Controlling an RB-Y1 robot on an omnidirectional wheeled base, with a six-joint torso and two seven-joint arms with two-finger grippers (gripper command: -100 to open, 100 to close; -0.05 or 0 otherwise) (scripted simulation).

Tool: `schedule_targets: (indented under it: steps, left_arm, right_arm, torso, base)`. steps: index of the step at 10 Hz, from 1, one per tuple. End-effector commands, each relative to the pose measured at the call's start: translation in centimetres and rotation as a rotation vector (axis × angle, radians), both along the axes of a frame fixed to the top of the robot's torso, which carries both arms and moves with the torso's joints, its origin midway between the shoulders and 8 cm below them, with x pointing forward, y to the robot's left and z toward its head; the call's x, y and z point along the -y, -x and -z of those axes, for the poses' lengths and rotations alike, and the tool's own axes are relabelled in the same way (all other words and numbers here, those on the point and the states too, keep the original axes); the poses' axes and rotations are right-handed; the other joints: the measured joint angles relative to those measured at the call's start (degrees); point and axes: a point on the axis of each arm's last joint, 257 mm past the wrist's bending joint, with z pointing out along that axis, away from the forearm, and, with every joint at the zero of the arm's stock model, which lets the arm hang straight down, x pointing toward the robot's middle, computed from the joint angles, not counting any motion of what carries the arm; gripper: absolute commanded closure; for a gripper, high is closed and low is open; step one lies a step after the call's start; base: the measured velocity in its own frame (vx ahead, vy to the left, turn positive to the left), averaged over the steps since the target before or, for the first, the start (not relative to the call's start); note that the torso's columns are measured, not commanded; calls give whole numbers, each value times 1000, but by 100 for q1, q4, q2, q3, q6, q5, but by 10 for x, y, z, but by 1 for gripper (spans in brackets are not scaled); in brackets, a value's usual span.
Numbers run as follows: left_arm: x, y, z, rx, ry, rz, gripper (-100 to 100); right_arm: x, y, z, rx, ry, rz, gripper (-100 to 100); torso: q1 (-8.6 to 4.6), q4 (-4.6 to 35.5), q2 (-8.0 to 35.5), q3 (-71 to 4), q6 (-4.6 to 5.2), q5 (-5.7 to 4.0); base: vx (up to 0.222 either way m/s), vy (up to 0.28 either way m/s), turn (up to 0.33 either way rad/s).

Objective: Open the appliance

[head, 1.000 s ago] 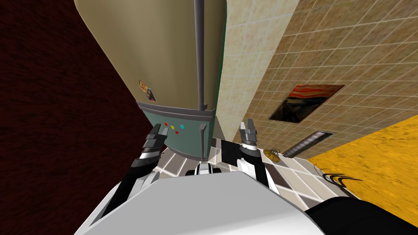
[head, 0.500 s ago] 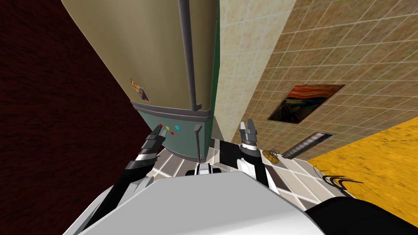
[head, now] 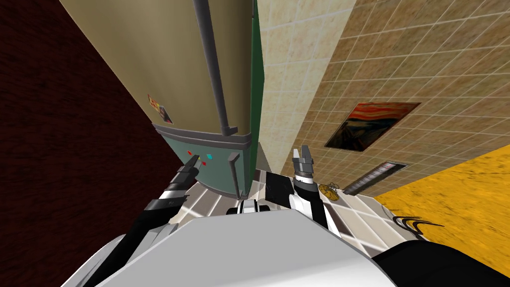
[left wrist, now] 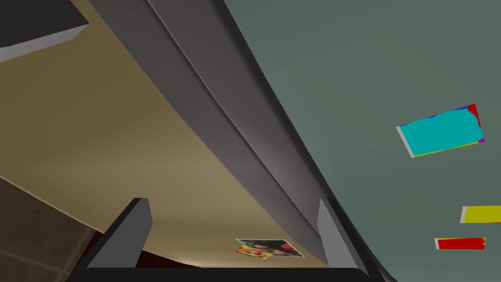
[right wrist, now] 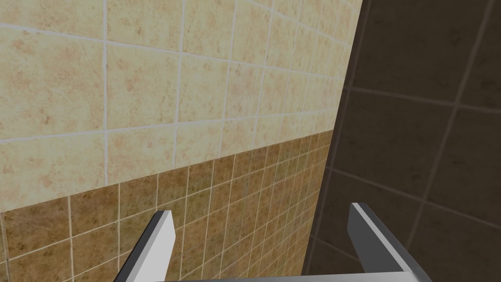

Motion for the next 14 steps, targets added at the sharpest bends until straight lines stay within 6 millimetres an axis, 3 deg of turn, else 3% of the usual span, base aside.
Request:
schedule_targets:
  steps: [1,12,14]
  left_arm:
    - [-6,2,14,-81,-63,-22,-100]
    - [-33,17,62,-357,-292,-89,-100]
    - [-37,22,65,-402,-342,-100,-100]
  right_arm:
    - [0,0,0,0,0,0,0]
    - [0,0,0,0,0,0,0]
    - [0,0,0,0,0,0,0]
  torso:
    - [8,1,5,3,0,2]
    - [2,0,1,1,0,0]
    - [-54,-43,-9,15,35,19]
  base:
    - [25,-130,1]
    - [29,-117,6]
    - [43,-99,27]
